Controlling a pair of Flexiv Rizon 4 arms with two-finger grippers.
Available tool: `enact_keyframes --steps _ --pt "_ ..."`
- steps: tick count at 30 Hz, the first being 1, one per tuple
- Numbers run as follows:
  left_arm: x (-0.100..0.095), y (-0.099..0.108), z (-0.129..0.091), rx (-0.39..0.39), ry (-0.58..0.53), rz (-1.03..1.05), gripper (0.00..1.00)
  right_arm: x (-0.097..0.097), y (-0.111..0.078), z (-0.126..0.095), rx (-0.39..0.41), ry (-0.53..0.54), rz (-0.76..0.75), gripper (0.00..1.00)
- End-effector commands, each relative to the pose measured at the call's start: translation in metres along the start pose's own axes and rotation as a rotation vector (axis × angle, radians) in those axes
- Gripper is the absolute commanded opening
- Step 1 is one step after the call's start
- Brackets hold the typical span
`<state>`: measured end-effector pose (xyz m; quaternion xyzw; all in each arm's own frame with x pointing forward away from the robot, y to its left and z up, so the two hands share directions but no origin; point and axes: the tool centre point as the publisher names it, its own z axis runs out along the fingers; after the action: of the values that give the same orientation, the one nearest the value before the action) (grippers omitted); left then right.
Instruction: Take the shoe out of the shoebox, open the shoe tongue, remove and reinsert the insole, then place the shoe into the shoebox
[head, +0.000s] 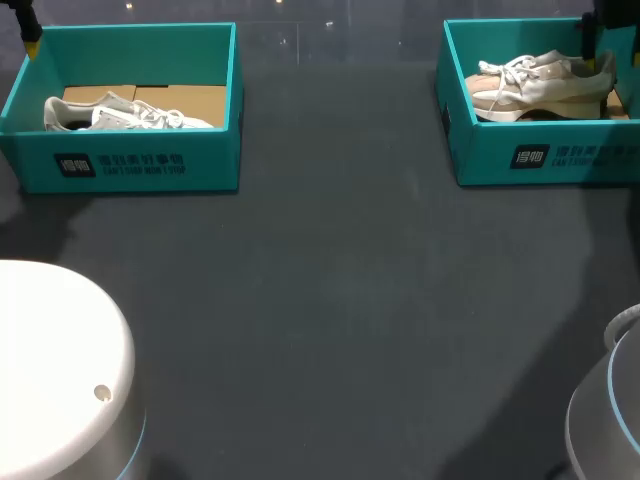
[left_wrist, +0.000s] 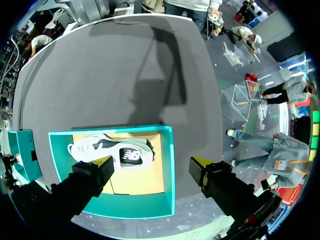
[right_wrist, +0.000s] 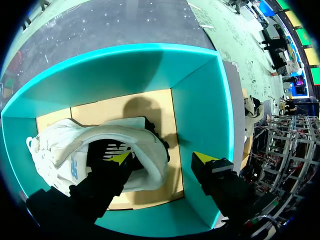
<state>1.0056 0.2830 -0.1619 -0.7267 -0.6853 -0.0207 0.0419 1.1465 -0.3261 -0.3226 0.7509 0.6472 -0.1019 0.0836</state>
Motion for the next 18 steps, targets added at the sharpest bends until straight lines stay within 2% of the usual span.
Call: enact_keyframes --steps 1,6,18 --pt "0.001 0.0 0.0 0.0 0.001 0.001 1.0 0.001 0.004 0.01 0.011 0.012 -0.008 0.76" --pt "0.001 0.0 0.0 0.0 0.001 0.001 1.0 0.003 0.004 0.019 0.012 0.034 -0.023 0.7" --pt "0.001 0.0 0.0 0.0 0.001 0.001 1.0 0.007 0.002 0.036 0.037 0.07 -0.04 0.74"
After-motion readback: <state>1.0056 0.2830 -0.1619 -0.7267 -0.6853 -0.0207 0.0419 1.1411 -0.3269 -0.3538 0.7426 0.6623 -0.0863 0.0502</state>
